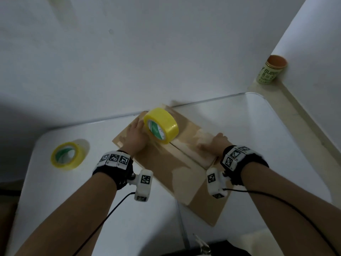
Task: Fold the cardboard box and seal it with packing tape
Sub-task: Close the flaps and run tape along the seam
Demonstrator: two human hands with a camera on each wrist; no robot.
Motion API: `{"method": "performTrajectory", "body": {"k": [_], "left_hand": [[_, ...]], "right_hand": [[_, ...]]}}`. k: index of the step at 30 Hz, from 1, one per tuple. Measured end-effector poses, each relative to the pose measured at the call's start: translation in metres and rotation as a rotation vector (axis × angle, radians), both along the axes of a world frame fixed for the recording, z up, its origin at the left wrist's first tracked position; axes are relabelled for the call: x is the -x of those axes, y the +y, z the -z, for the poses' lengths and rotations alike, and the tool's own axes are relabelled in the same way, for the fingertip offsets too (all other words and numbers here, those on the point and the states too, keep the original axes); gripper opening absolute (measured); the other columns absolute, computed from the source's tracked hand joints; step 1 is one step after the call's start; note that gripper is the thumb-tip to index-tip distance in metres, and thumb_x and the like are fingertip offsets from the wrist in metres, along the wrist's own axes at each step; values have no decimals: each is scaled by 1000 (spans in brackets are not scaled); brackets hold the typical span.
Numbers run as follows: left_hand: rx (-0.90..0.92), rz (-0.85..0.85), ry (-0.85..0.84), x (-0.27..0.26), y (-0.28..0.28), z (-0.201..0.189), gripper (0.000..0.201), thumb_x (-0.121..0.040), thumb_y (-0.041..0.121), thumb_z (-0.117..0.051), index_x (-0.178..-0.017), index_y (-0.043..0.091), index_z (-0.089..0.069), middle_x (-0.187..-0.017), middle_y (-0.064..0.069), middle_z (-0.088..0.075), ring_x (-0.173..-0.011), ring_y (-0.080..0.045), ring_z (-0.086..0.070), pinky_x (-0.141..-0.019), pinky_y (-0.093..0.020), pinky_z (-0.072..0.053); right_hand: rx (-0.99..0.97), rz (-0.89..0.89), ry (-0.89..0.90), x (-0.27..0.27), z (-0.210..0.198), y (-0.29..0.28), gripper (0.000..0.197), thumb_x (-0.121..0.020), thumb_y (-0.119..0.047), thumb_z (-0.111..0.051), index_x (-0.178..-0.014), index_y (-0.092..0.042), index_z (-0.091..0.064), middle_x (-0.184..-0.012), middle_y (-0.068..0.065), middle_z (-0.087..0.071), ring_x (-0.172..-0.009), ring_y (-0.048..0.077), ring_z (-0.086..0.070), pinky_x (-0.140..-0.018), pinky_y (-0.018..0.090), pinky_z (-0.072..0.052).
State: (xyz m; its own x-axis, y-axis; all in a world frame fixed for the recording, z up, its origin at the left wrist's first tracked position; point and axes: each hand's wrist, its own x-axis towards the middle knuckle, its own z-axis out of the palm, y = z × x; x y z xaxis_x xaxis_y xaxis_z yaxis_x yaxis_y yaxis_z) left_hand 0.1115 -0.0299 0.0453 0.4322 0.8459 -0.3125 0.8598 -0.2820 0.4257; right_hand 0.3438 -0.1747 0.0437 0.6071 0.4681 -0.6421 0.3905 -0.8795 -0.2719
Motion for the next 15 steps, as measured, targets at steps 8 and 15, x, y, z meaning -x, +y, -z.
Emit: {"method": "performTrajectory", "body": {"k": [8,15], "left_hand": [[-24,-37,219,10,-5,11,62,-91,45,-19,-151,40,-5,-162,8,4,-146,-34,17,-110,-69,-2],[98,-148,86,28,-25,2,58,-99,23,-41,-152,24,-17,-158,-21,-11,-142,-42,-20,-111,-54,-20]], "right_hand": [[2,133,42,31,9,-21,113,-59,-64,-73,-141,-5,-24,-139,18,-33,-124,39,-46,-100,50,-44],[182,-244,32,53,-12,-20,87,-84,-67,-51,-143,-5,-33,-145,16,-41,-129,32,-46,-103,38,-38]]}}
